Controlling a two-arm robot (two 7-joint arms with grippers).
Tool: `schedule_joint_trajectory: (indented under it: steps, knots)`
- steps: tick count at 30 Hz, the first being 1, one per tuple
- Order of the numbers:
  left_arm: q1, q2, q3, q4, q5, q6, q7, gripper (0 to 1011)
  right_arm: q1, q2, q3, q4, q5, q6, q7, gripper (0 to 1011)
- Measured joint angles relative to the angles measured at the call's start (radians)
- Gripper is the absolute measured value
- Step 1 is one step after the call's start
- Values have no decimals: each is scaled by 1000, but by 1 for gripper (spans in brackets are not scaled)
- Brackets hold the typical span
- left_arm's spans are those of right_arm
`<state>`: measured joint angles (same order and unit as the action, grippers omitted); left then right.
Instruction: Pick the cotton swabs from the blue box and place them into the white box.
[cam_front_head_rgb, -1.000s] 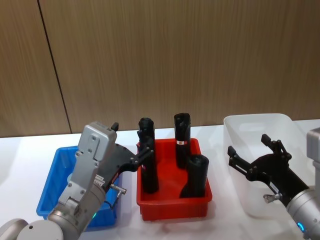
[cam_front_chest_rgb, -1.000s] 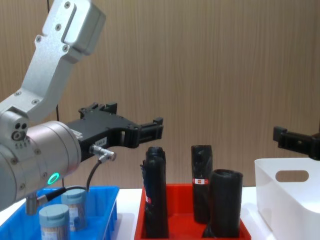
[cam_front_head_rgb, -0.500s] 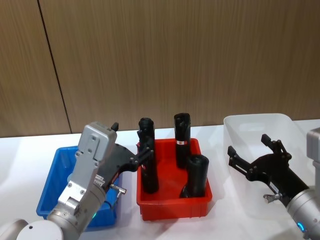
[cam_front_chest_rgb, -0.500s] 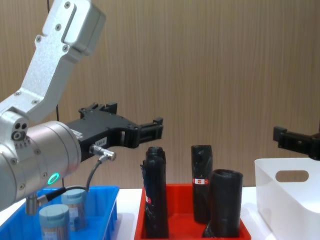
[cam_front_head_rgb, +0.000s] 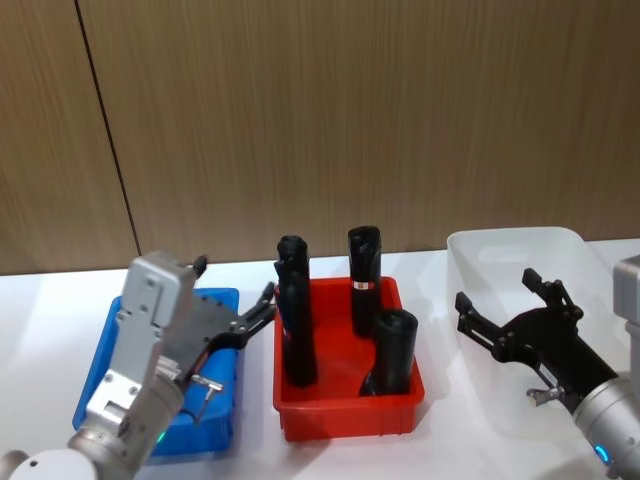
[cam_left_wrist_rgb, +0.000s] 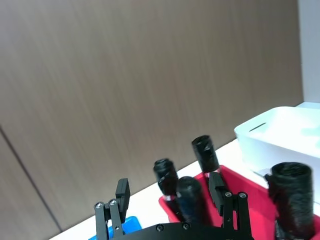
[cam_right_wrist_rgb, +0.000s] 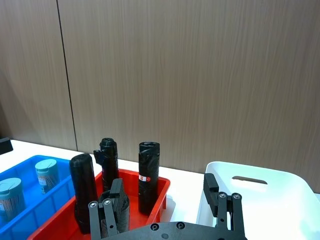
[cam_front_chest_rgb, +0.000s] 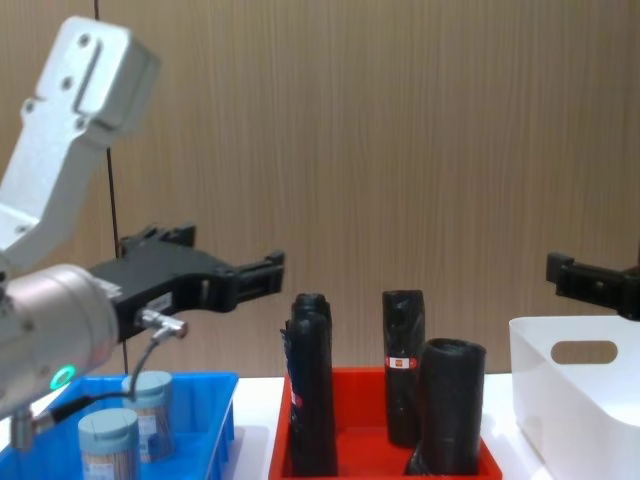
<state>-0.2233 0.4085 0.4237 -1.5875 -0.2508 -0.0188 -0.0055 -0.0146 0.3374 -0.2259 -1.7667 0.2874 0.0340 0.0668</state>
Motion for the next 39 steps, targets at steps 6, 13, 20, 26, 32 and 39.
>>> schedule_joint_trajectory:
  steps: [6, 13, 20, 26, 32, 39]
  knots:
    - [6, 9, -17, 28, -52, 0, 17, 1004, 0, 0, 0, 0, 0, 0, 0, 1002]
    - [7, 13, -35, 57, -113, 36, 31, 1004, 0, 0, 0, 0, 0, 0, 0, 1002]
    - [3, 15, -52, 79, -168, 103, 47, 1004, 0, 0, 0, 0, 0, 0, 0, 1002]
    - [-3, 15, -63, 89, -203, 165, 59, 1004, 0, 0, 0, 0, 0, 0, 0, 1002]
    - [-8, 15, -73, 92, -226, 218, 76, 1004, 0, 0, 0, 0, 0, 0, 0, 1002]
    - [-10, 14, -83, 89, -246, 266, 110, 1003, 0, 0, 0, 0, 0, 0, 0, 1002]
